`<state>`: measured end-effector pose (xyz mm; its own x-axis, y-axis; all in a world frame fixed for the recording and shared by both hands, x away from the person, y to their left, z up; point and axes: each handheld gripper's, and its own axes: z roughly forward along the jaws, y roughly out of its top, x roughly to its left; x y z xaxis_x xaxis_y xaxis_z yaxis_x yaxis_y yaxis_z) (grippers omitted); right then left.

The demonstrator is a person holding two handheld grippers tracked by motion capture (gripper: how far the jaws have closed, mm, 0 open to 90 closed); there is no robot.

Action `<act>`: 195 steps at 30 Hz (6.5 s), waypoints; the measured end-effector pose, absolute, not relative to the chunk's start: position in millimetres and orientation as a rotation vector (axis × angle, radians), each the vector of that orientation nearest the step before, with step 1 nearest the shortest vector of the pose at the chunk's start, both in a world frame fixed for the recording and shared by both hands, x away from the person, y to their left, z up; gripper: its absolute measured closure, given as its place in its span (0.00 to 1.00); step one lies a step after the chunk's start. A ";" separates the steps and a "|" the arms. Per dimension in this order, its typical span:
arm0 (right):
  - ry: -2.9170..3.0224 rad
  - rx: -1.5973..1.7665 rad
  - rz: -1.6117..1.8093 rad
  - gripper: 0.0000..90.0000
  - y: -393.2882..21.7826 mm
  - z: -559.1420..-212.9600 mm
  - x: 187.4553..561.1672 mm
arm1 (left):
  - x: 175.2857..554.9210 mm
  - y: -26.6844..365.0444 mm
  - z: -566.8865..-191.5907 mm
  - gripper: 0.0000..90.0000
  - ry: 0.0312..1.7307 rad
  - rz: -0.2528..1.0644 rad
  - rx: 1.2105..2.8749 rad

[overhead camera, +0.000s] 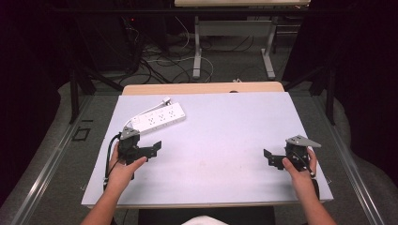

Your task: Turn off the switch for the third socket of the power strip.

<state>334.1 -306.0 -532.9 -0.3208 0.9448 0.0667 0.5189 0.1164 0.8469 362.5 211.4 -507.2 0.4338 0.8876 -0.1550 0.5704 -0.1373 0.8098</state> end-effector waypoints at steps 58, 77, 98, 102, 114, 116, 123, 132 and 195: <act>1.906 1.409 1.118 0.00 -305.5 -533.7 332.8 | 440.8 189.1 -454.1 0.20 1.307 0.468 1.858; 1.907 1.418 1.112 0.00 -305.1 -534.6 333.3 | 468.7 180.6 -451.0 0.24 1.376 0.458 1.856; 1.910 1.411 1.119 0.00 -305.9 -535.1 333.8 | 500.2 175.3 -447.3 0.39 1.457 0.410 1.811; 1.911 1.410 1.117 0.00 -306.1 -535.4 334.0 | 505.7 175.8 -447.3 0.43 1.465 0.399 1.814; 1.913 1.418 1.116 0.00 -305.7 -536.1 334.4 | 520.9 177.7 -455.1 0.50 1.490 0.417 1.805; 1.914 1.416 1.113 0.00 -305.7 -536.2 334.4 | 522.9 178.1 -457.2 0.51 1.501 0.417 1.803; 1.914 1.418 1.114 0.00 -305.1 -536.1 334.4 | 530.9 180.5 -464.4 0.56 1.513 0.371 1.820; 1.918 1.414 1.112 0.00 -304.4 -536.9 335.0 | 539.4 175.1 -476.3 0.63 1.514 0.347 1.853; 1.923 1.418 1.108 0.00 -303.4 -540.2 334.0 | 580.7 157.1 -535.4 1.00 1.555 0.334 1.774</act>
